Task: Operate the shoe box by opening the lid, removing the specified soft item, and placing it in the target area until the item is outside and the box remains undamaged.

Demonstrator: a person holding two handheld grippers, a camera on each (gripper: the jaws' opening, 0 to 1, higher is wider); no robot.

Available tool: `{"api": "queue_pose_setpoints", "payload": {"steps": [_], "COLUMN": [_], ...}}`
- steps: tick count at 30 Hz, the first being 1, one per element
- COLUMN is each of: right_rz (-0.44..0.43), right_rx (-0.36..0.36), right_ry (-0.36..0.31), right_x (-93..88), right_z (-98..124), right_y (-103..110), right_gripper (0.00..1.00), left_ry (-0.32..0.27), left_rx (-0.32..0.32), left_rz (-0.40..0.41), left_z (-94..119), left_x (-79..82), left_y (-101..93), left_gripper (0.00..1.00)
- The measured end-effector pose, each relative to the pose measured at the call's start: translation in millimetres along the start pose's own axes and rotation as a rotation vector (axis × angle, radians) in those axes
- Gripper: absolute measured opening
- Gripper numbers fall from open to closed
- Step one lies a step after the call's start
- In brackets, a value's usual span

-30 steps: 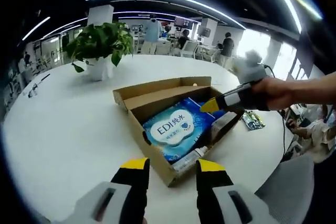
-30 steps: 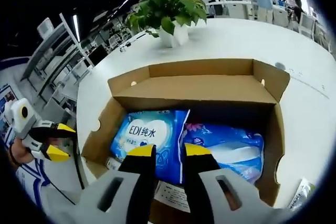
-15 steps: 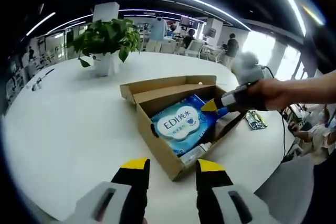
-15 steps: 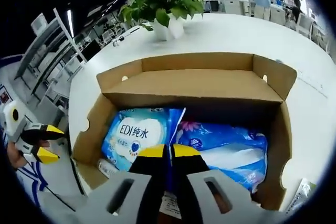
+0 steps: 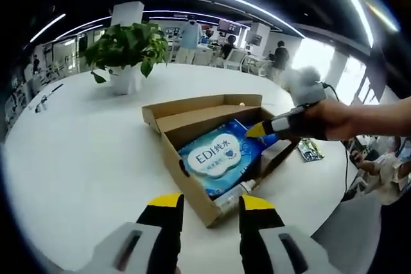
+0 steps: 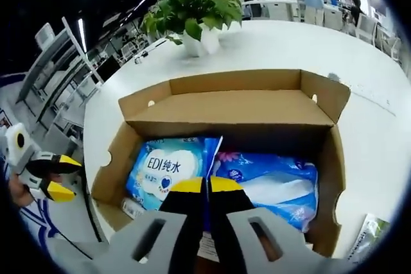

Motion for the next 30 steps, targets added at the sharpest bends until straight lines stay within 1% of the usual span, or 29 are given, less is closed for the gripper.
{"api": "queue_pose_setpoints", "payload": {"steps": [3, 5, 7, 8, 10, 11, 12, 13, 16, 18, 19, 21, 23, 24, 27, 29, 30], "right_rz": [-0.016, -0.034, -0.034, -0.031, -0.014, -0.016, -0.024, -0.024, -0.008, 0.007, 0.007, 0.009, 0.029, 0.026, 0.058, 0.105, 0.163], "right_rx": [0.002, 0.033, 0.048, 0.061, 0.039, 0.037, 0.037, 0.038, 0.044, 0.036, 0.034, 0.017, 0.002, 0.006, 0.000, -0.014, -0.030], "right_ry": [-0.008, -0.013, -0.009, -0.001, -0.004, 0.004, 0.017, 0.019, 0.046, 0.041, 0.042, 0.042, 0.049, 0.047, 0.048, 0.048, 0.041], "right_x": [1.6, 2.3, 3.9, 2.0, 1.9, 0.7, -0.2, -0.5, -9.5, -9.3, -9.4, -8.3, -9.7, -9.8, -11.5, -12.1, -10.6], "right_z": [3.2, 3.5, -3.8, -4.3, -8.6, -11.0, -19.9, -21.9, -25.2, -26.5, -26.1, -25.7, -25.2, -24.4, -21.3, -19.0, -21.3], "right_y": [-4.5, -1.2, -1.7, 2.0, -0.4, -1.1, -4.9, -5.2, 4.3, 5.8, 6.7, 5.8, 3.6, 4.9, 7.8, 7.3, 3.5], "right_gripper": [0.00, 0.00, 0.00, 0.00, 0.02, 0.03, 0.04, 0.06, 0.11, 0.14, 0.13, 0.06, 0.02, 0.02, 0.01, 0.00, 0.01], "left_ry": [0.000, 0.001, 0.001, 0.001, 0.004, 0.005, 0.006, 0.006, 0.006, 0.007, 0.008, 0.011, 0.013, 0.015, 0.018, 0.019, 0.018], "left_rx": [-0.012, -0.019, -0.029, -0.035, -0.040, -0.043, -0.045, -0.045, -0.044, -0.040, -0.038, -0.032, -0.030, -0.031, -0.032, -0.033, -0.035], "left_rz": [0.001, 0.003, -0.001, -0.005, -0.010, -0.012, -0.013, -0.013, -0.011, -0.008, -0.006, 0.000, 0.004, 0.006, 0.007, 0.009, 0.008], "left_z": [-4.2, -8.0, -10.9, -12.2, -13.3, -13.5, -13.6, -13.3, -11.0, -9.4, -8.8, -7.6, -7.3, -7.7, -9.2, -10.7, -11.6], "left_x": [3.2, 4.1, 5.3, 5.7, 5.6, 5.5, 5.5, 5.4, 4.1, 2.7, 2.0, 0.1, -1.0, -1.7, -2.4, -1.7, -0.7], "left_y": [-3.2, -6.3, -10.8, -13.4, -16.1, -16.9, -16.8, -16.9, -15.7, -13.6, -12.4, -10.1, -9.4, -9.6, -10.4, -12.3, -14.1], "left_gripper": [0.34, 0.34, 0.34, 0.34, 0.34, 0.34, 0.34, 0.34, 0.34, 0.34, 0.34, 0.34, 0.34, 0.34, 0.34, 0.34, 0.34]}}
Point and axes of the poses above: the point that each gripper's makers call its tool centre point, and the gripper's own axes: z roughly backward along the fingers, y roughly to its left, x roughly out of its top, the point moved 3 cm from there along z, roughly backward along the fingers, and after that the axes turned 4 degrees about -x, right-handed, at the moved point
